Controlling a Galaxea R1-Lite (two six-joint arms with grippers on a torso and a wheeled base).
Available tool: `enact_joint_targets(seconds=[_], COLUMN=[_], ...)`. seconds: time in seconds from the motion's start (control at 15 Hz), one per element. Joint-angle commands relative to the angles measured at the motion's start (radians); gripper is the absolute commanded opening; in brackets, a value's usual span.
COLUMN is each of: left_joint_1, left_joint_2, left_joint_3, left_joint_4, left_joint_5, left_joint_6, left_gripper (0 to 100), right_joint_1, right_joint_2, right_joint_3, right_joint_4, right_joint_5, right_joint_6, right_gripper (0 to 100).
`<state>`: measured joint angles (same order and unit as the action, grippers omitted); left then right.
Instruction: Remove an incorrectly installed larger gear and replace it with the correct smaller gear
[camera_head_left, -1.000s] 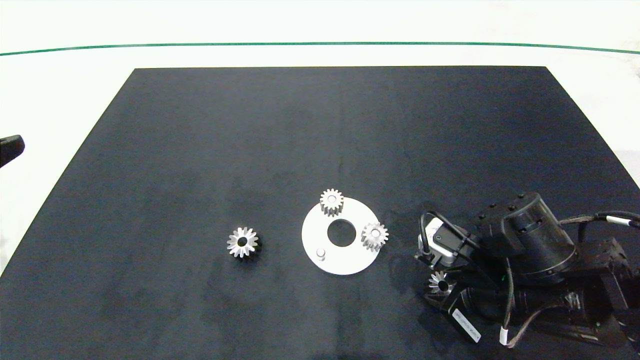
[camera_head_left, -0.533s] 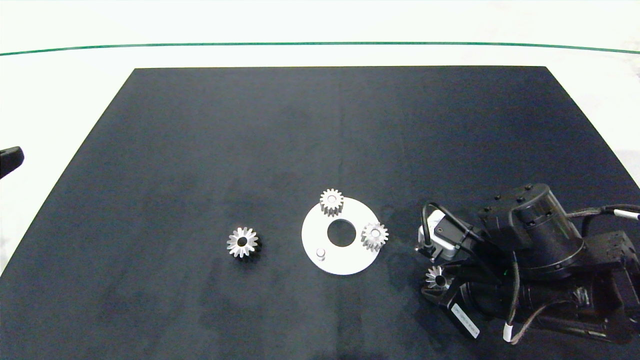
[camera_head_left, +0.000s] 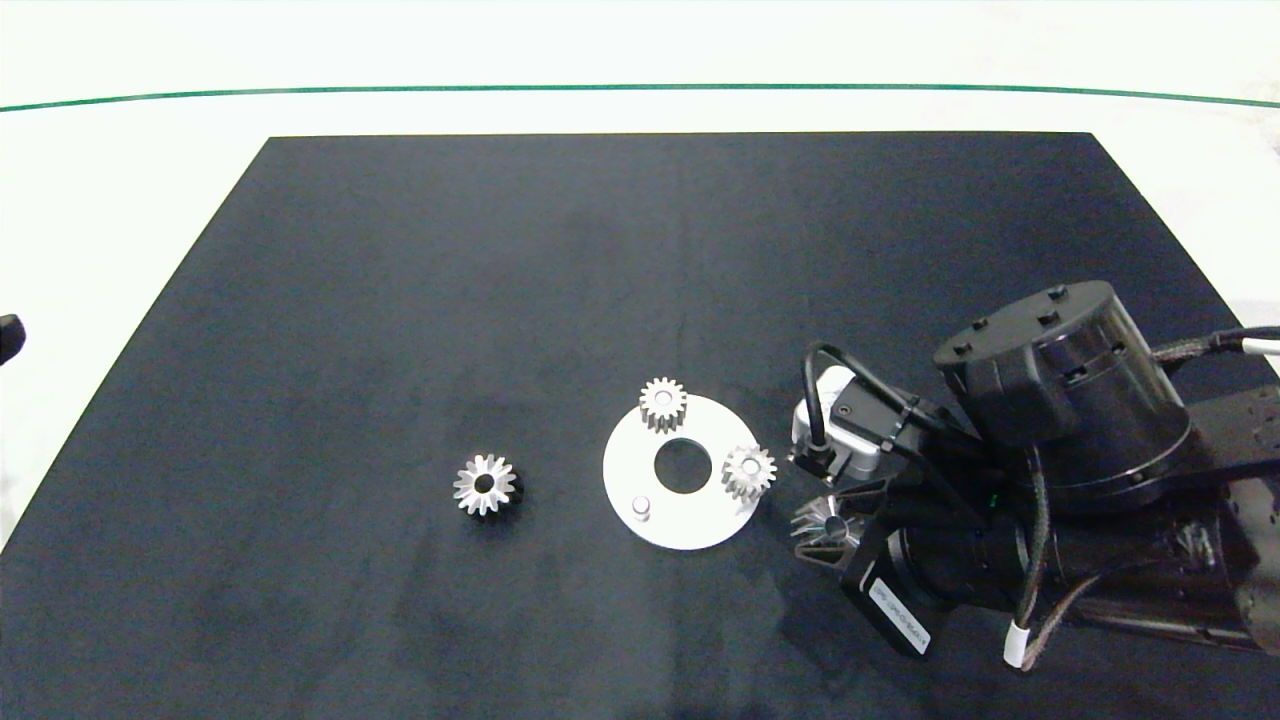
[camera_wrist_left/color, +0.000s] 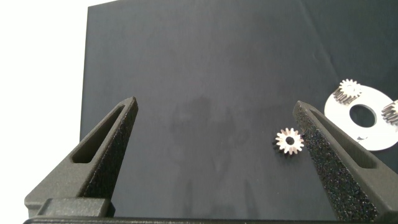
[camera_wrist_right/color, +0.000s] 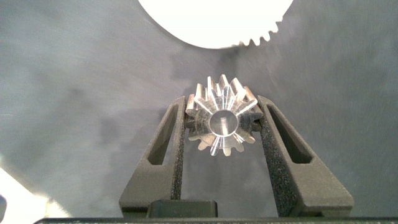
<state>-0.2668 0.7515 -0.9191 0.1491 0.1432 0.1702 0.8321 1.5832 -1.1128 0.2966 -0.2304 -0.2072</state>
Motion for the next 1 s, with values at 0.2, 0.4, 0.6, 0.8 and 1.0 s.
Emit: enact_joint_targets(seconds=[0.2,0.4,0.6,0.8,1.0], left_joint_1=[0.001,0.000,0.000,0.000,0.000], left_joint_2=[-0.044,-0.054,-0.058,-0.063,-0.064], left_joint_3=[-0.006,-0.006,-0.003,-0.003,-0.003], left_joint_4=[0.013,0.015,0.015,0.015,0.015], left_joint_5=[0.001,0.001,0.001,0.001,0.001], left_joint_6=[0.005,0.005,0.005,0.005,0.005], left_gripper=[100,100,100,100,100], right_joint_1=[0.090,0.117,0.127,0.127,0.127], right_joint_2=[0.152,0.228,0.297,0.342,0.368], right_joint_3=[-0.266,-0.334,-0.421,-0.481,-0.501], right_joint_4=[0.118,0.133,0.185,0.223,0.225], right_joint_5=[0.000,-0.001,-0.001,-0.007,-0.017], right_joint_6=[0.015,0.015,0.015,0.015,0.014], right_gripper=[25,25,25,25,25])
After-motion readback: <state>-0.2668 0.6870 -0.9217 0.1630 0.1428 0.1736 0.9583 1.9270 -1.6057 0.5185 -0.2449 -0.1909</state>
